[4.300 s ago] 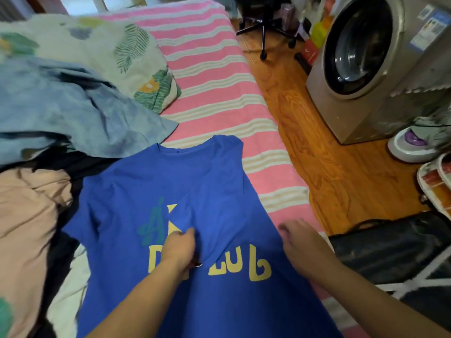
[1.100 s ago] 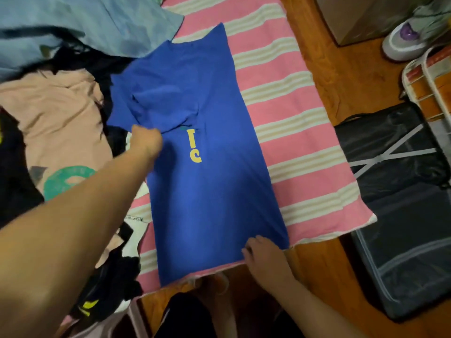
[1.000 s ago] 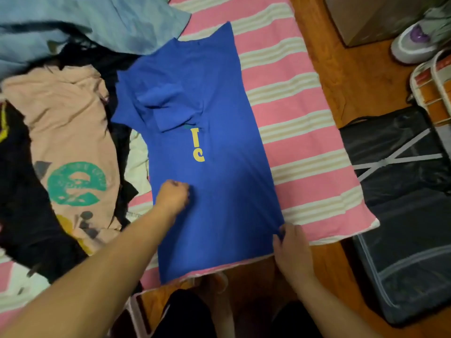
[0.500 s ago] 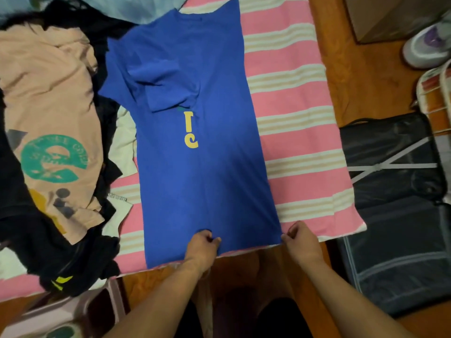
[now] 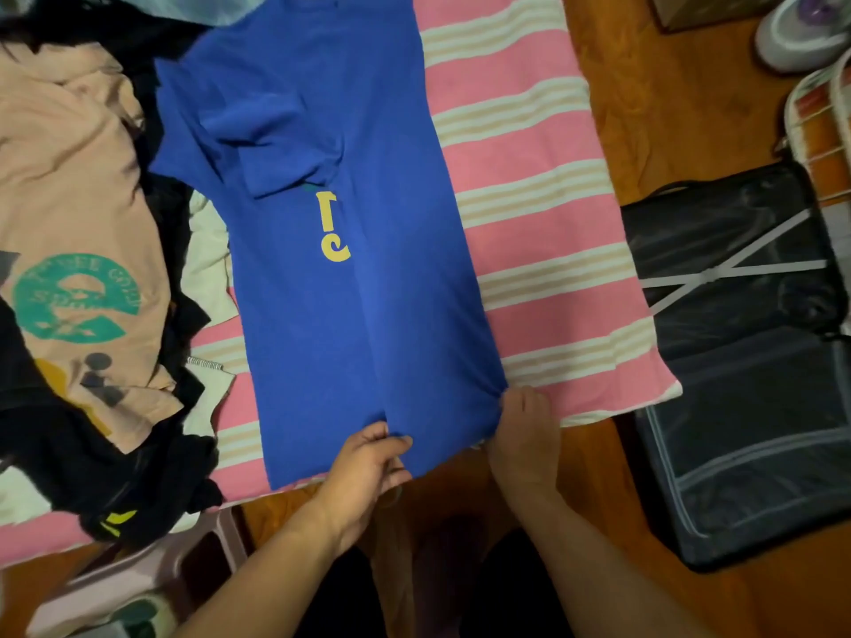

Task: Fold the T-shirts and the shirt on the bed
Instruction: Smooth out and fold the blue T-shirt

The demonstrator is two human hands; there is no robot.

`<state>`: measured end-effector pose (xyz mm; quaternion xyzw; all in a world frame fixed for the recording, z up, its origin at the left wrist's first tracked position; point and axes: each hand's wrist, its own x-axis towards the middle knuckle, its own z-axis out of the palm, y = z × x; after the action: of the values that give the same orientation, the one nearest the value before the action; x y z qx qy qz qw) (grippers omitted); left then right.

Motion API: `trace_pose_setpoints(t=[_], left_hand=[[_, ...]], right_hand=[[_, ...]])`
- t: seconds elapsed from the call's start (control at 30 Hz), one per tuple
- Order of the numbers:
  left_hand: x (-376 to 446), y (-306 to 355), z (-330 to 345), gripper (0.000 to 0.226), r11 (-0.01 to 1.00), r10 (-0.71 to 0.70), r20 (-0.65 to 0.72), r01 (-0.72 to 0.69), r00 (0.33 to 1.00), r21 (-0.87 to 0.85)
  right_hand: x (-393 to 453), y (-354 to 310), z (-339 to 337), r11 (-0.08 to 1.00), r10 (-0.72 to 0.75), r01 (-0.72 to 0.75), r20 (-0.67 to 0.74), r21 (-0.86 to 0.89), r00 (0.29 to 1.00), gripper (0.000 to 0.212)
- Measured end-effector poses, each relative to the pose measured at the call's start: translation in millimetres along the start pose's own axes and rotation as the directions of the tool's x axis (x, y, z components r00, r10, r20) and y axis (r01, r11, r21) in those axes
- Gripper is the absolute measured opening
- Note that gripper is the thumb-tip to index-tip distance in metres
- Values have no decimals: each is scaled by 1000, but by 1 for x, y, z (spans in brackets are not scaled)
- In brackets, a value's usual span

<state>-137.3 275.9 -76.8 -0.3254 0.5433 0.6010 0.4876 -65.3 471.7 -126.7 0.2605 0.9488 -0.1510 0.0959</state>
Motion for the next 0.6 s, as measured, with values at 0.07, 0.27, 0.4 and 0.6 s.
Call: trace_pose_setpoints(t=[0.07, 0.27, 0.4, 0.6], left_hand=[[5, -3, -6, 14, 995, -2, -35, 5, 999, 96], [45, -29, -13, 20, 945, 29, -203, 39, 979, 325], [61, -38, -12, 28, 797, 135, -265, 55, 955, 602], [65, -32, -7, 28, 533, 158, -214, 99, 964, 841]], right_hand=[[7, 15, -10, 999, 52, -52, -8, -12, 999, 34], [6, 36, -6, 974, -27, 62, 159, -218, 987, 35], [11, 34, -2, 911, -4, 150, 357, -383, 934, 21], [20, 28, -10, 631, 130, 412, 613, -657, 779, 20]])
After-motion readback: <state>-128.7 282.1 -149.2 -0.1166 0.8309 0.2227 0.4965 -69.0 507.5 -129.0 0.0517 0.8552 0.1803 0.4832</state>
